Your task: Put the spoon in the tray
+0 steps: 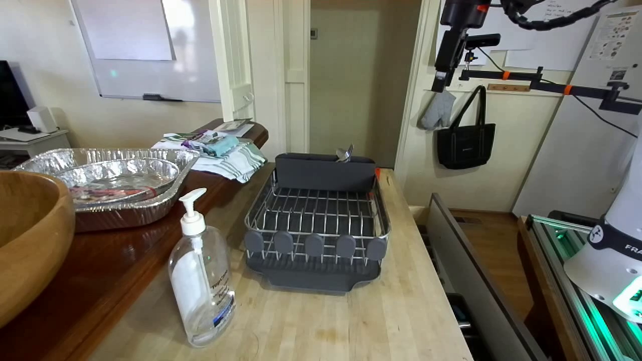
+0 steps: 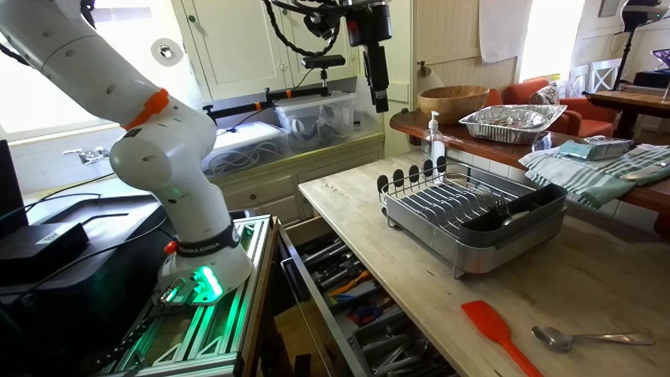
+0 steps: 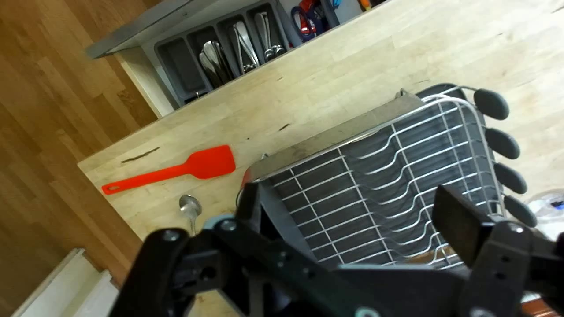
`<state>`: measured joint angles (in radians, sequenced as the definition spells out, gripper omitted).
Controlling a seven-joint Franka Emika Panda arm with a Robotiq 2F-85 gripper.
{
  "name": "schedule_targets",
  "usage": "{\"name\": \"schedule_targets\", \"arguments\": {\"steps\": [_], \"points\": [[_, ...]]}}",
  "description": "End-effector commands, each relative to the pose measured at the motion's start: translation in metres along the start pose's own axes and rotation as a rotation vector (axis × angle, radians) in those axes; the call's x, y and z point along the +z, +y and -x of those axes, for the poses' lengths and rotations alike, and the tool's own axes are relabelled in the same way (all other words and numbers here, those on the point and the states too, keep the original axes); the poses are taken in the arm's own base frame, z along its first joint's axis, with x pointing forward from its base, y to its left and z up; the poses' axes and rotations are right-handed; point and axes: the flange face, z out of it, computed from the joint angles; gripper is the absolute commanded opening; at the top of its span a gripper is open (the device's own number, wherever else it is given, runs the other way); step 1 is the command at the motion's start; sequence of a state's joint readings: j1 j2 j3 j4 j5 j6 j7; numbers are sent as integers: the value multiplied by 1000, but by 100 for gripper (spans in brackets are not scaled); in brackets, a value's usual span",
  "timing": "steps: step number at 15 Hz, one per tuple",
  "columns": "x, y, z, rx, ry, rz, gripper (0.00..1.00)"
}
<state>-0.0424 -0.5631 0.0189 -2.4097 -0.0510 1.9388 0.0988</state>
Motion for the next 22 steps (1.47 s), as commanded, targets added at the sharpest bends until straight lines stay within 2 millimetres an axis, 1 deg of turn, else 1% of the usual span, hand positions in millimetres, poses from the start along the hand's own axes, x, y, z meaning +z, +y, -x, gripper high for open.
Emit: {"name": "schedule_targets", "arguments": {"steps": [1, 5, 6, 7, 8, 9, 11, 15, 21, 22], "points": [[23, 49, -50, 128, -39, -73, 100], [49, 99, -86, 264, 3, -141, 100], [50, 111, -95, 317, 33, -149, 100], [55, 121, -102, 344, 41, -167, 100], [55, 131, -109, 378, 74, -176, 100], [59, 141, -118, 393, 110, -185, 100], [73, 158, -135, 432, 138, -200, 100], [105, 184, -161, 482, 152, -225, 100], [157, 207, -191, 492, 109, -207, 100], [166, 211, -195, 516, 103, -194, 100]]}}
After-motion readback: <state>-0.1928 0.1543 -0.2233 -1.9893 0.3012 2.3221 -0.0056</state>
